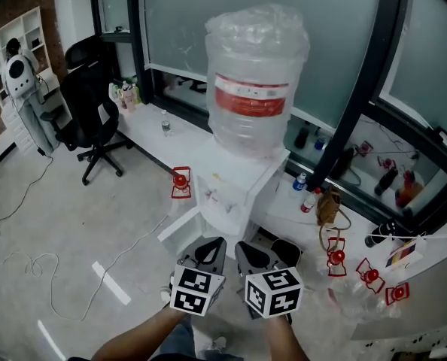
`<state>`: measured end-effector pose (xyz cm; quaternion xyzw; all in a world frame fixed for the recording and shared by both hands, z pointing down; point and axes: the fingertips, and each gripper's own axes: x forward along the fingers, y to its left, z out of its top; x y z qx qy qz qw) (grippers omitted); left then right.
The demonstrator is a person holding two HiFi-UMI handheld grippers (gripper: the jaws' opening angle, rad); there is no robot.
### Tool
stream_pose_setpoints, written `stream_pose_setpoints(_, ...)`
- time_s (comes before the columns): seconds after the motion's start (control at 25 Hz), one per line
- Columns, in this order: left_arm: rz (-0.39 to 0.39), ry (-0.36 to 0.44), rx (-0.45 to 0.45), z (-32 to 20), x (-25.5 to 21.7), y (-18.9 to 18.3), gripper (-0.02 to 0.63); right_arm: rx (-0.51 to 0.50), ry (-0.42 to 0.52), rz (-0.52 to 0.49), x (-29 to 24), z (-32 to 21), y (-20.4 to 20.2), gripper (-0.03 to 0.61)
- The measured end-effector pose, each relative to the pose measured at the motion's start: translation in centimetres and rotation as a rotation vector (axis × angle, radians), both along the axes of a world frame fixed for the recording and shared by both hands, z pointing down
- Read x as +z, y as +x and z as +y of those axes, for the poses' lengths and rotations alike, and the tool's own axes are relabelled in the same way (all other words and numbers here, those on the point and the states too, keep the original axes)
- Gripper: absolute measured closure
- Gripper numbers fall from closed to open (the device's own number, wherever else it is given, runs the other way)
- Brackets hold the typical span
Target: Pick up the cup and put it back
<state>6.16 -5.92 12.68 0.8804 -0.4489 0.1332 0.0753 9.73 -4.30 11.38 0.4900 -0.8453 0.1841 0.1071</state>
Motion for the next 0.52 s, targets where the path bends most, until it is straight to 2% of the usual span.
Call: stream_pose_setpoints(0.52,0.001,0.037,0.019,4.0,-1.0,0.5,0.604,0.011,0.052,-0.013,-1.7,3.3,-0.2,0.557)
